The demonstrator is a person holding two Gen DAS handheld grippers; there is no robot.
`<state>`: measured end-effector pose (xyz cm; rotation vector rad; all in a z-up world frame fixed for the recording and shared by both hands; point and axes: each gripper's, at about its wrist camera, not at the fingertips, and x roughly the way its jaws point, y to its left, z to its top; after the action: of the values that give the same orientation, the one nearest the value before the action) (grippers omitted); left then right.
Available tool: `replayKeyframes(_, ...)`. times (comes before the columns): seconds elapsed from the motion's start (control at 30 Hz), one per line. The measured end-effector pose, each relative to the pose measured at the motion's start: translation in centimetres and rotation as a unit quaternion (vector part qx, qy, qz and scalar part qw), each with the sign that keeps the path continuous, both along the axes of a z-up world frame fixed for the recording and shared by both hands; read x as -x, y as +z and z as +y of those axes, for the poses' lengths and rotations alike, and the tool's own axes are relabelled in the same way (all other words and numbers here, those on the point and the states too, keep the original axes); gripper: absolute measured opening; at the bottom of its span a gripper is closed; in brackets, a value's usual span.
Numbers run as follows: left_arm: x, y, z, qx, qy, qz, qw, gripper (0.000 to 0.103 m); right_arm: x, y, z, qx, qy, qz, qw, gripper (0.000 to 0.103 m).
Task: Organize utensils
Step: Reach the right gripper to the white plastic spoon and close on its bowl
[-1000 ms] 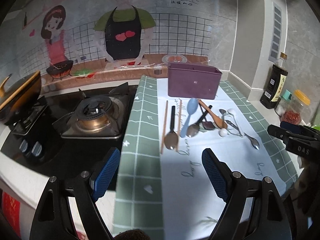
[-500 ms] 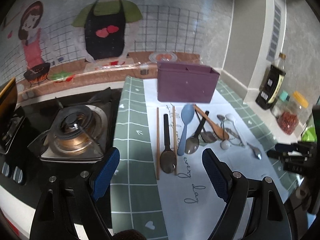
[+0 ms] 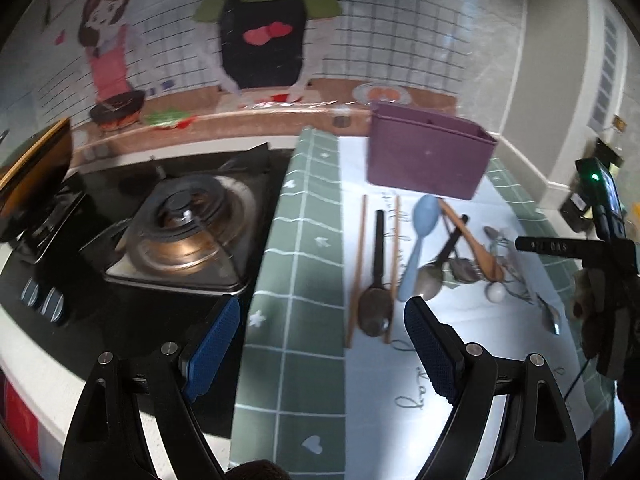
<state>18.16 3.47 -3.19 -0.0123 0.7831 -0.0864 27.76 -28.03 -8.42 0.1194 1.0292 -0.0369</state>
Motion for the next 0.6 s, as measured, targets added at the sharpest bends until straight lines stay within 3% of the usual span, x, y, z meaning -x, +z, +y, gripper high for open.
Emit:
replayKeyframes(0.23,-0.1,-0.6,-0.1,-0.001,0.028,0.017,0.9995,0.084,-3.0,-1.5,1.3,0.049,0.01,0.006,0.999,0.039)
replayKeyframes(0.27,-0.2,-0.5,-0.5,0.0,0.025,0.018,0.9995,0.084,-3.1,-1.5,1.5,0.052,0.016,0.005,0.999,0.035)
replayKeyframes(0.6,-3.1,-1.5,-6.4,0.053,-0.073,0.037,0.9953,0.081,1.6,1.4,-1.1,0.001,0.068,-0.036,0.997,0.031)
